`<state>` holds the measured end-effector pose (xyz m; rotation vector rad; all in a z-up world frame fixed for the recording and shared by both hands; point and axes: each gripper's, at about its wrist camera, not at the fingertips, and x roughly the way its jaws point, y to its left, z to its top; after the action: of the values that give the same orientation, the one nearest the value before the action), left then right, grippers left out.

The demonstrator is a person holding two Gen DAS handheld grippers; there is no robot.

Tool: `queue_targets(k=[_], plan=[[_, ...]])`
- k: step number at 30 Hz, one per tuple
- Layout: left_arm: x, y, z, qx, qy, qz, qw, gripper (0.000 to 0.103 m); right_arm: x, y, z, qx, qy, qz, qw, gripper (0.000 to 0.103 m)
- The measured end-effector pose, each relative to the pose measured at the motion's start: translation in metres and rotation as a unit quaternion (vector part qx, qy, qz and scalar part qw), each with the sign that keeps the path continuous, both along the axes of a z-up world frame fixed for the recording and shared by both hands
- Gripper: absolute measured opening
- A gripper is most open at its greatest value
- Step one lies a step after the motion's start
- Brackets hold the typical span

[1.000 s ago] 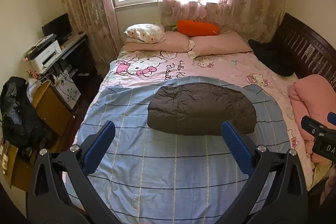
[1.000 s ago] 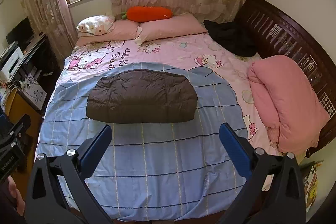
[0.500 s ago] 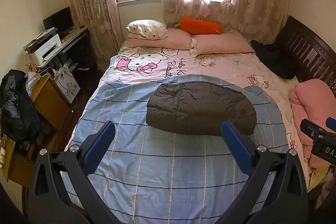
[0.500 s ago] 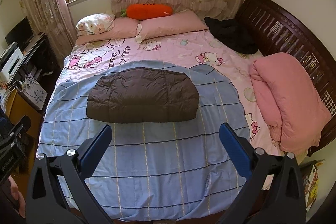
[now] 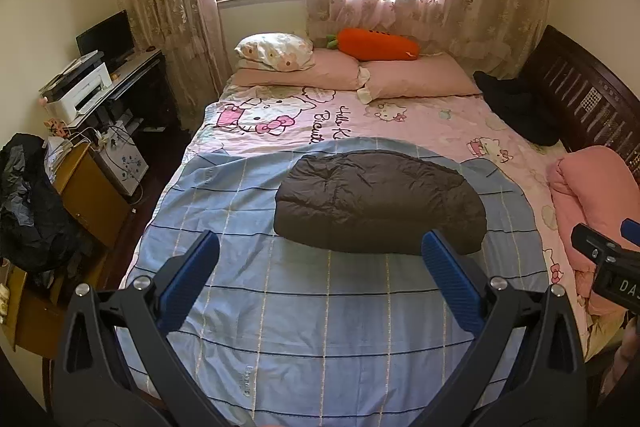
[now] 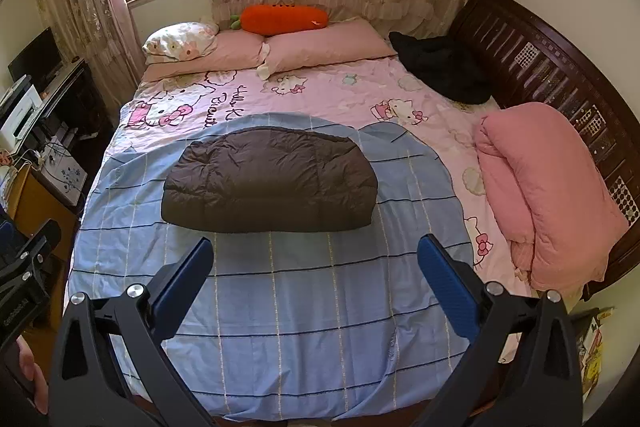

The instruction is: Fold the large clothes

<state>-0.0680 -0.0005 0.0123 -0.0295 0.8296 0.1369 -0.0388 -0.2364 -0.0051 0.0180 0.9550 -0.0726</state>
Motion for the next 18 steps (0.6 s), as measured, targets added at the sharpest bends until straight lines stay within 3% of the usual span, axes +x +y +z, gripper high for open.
queue_targets(k=[18], plan=[[0.0034,0.0052,-0.0058,-0.005,0.004,0.001,1.0,0.101,0.0,0.0035,-0.0056,-0.001,0.01,-0.002,1.0,0.102]])
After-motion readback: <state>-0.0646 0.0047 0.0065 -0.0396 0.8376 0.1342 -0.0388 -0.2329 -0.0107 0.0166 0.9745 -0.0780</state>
